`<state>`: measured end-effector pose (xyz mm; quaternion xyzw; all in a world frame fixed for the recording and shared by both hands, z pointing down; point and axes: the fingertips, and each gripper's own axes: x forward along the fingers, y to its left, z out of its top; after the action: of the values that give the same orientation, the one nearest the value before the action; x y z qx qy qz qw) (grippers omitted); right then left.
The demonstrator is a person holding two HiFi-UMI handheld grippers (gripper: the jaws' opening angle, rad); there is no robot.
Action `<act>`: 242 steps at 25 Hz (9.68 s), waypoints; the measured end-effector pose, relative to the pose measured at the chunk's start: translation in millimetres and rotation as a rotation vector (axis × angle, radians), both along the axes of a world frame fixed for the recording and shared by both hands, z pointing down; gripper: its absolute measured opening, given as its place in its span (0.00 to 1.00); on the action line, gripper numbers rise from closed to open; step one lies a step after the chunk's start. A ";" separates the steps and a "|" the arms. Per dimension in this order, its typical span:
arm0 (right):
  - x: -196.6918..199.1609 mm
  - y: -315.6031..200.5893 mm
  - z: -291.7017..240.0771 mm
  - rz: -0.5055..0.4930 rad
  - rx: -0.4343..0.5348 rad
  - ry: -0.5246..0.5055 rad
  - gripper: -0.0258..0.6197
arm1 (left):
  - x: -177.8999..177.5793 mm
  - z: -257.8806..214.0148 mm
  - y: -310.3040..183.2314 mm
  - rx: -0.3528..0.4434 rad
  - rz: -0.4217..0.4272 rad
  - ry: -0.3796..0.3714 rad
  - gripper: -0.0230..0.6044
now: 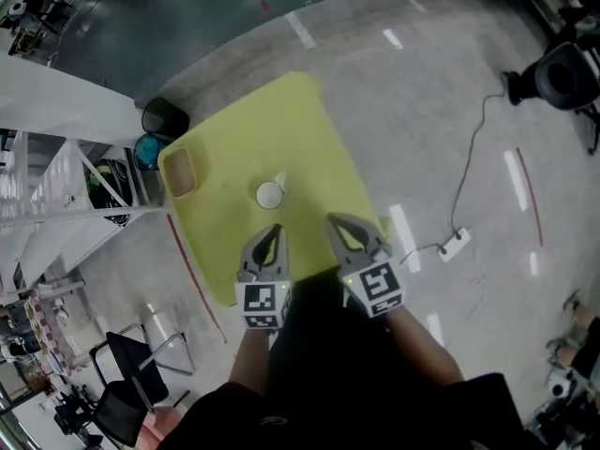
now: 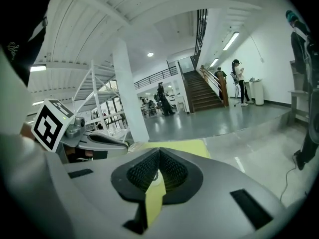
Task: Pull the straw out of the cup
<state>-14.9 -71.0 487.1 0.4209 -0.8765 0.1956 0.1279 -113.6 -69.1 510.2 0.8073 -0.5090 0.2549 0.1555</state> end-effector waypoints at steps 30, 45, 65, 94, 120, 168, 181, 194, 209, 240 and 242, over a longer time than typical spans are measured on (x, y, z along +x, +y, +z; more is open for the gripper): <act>-31.4 -41.1 59.7 0.082 -0.121 0.073 0.06 | -19.8 90.3 -65.4 -0.095 0.215 -0.117 0.11; -27.2 -46.8 73.4 0.120 -0.153 0.070 0.07 | -33.1 122.4 -83.9 -0.178 0.237 -0.219 0.11; -7.0 -47.5 84.6 0.181 -0.180 0.081 0.06 | -25.1 148.6 -98.4 -0.275 0.298 -0.257 0.28; 13.3 -36.9 93.1 0.229 -0.204 0.091 0.06 | -14.4 175.1 -112.1 -0.331 0.349 -0.299 0.30; 16.6 -30.6 88.9 0.226 -0.204 0.097 0.06 | -17.9 175.8 -111.9 -0.338 0.330 -0.311 0.14; -12.0 -24.7 74.9 0.075 -0.162 0.094 0.06 | -54.4 105.6 -114.5 -0.158 0.045 -0.070 0.14; -22.9 -20.8 66.2 0.037 -0.143 0.087 0.07 | -68.3 71.6 -112.5 -0.074 -0.062 0.089 0.14; -35.8 -29.4 46.1 -0.017 -0.095 0.081 0.06 | -75.1 47.5 -102.5 -0.036 -0.140 0.174 0.14; -55.2 -31.1 6.3 -0.072 -0.008 0.055 0.07 | -74.6 -0.3 -75.1 0.032 -0.186 0.198 0.14; -79.4 -21.2 -74.4 -0.140 0.214 0.029 0.06 | -79.7 -112.7 -26.1 0.324 -0.251 0.223 0.14; -80.2 -20.8 -78.5 -0.141 0.230 0.029 0.06 | -77.8 -113.3 -24.0 0.328 -0.246 0.222 0.14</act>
<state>-95.0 -91.8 408.6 0.3730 -0.9186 0.0781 0.1047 -191.4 -93.1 396.9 0.7769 -0.6177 0.0574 0.1073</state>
